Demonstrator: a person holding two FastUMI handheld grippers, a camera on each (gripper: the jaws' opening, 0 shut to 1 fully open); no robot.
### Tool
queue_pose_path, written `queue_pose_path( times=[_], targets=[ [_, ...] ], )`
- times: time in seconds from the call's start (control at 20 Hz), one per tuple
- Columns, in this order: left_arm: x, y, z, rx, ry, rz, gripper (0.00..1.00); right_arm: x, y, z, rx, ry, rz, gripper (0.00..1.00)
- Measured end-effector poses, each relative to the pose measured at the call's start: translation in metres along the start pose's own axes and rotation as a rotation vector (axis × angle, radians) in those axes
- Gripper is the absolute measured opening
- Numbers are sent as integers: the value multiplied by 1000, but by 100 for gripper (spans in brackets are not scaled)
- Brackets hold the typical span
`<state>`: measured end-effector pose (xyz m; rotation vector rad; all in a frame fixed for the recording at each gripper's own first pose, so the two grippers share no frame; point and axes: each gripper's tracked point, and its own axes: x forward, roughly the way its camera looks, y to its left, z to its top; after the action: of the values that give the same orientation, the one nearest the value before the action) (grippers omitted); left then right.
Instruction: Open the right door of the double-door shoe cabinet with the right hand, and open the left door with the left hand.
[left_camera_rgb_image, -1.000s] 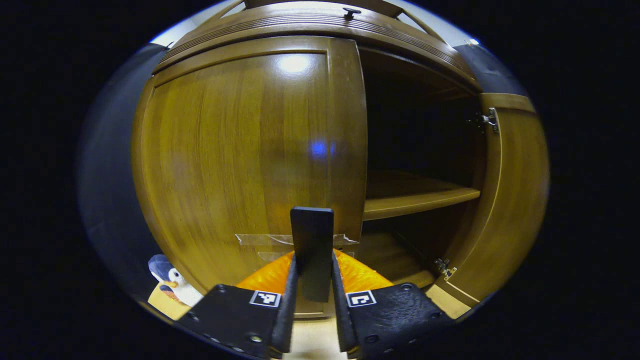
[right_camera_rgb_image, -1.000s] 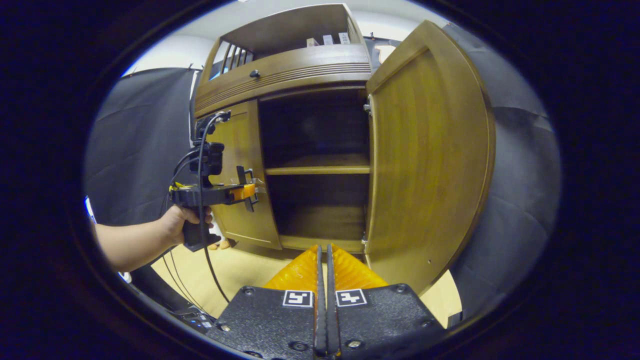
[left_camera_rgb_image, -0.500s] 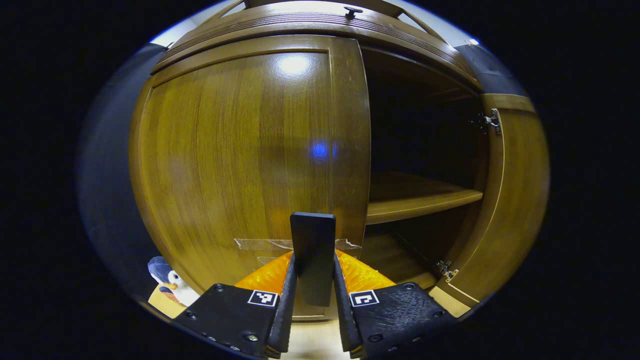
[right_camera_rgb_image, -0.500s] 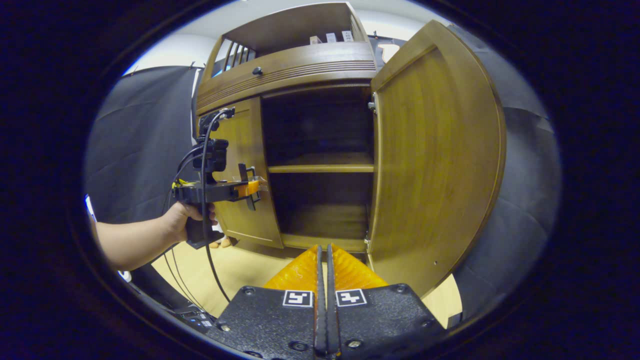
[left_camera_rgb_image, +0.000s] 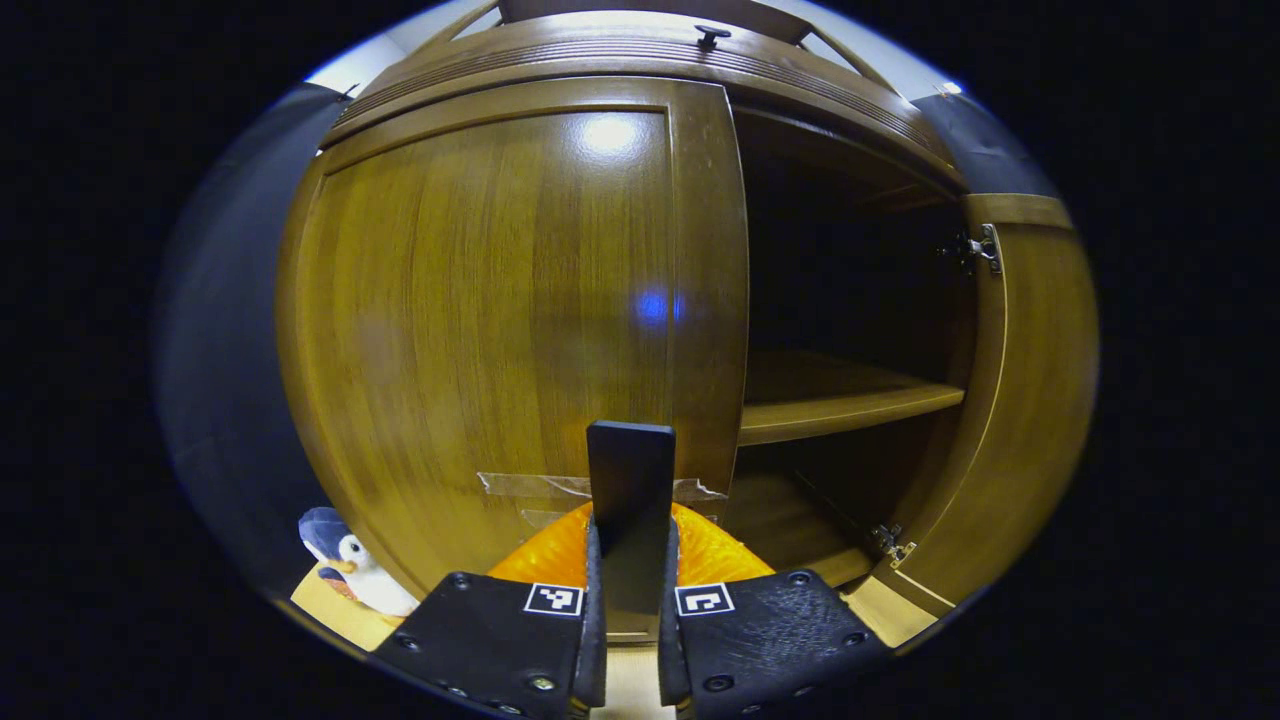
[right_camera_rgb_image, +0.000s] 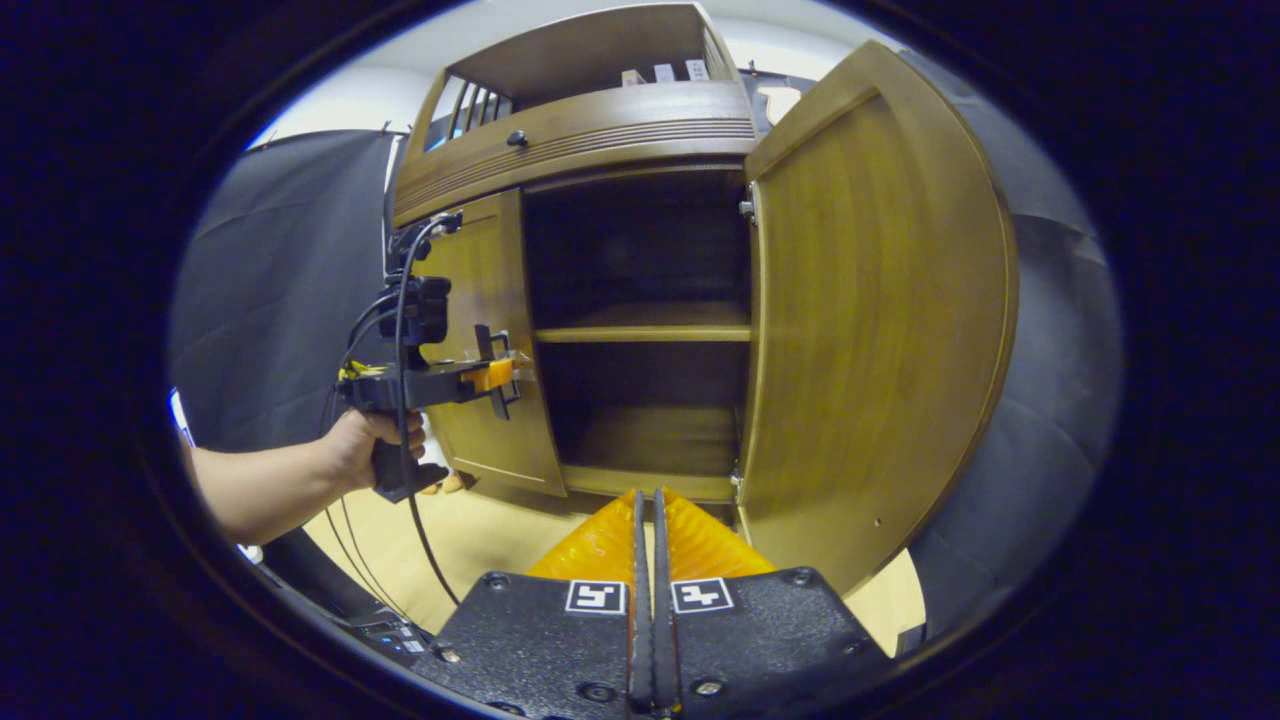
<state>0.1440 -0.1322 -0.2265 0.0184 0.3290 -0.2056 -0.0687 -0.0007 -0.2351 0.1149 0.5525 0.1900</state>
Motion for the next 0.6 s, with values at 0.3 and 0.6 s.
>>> queue_pose_path(
  times=[0.3,0.6],
  targets=[
    [-28,1,-3,-1,-15,46,19,4,10,-1,1,-2,33,4],
    [-61,0,-11,-11,-21,35,19,10,22,-3,-3,6,77,4]
  ],
)
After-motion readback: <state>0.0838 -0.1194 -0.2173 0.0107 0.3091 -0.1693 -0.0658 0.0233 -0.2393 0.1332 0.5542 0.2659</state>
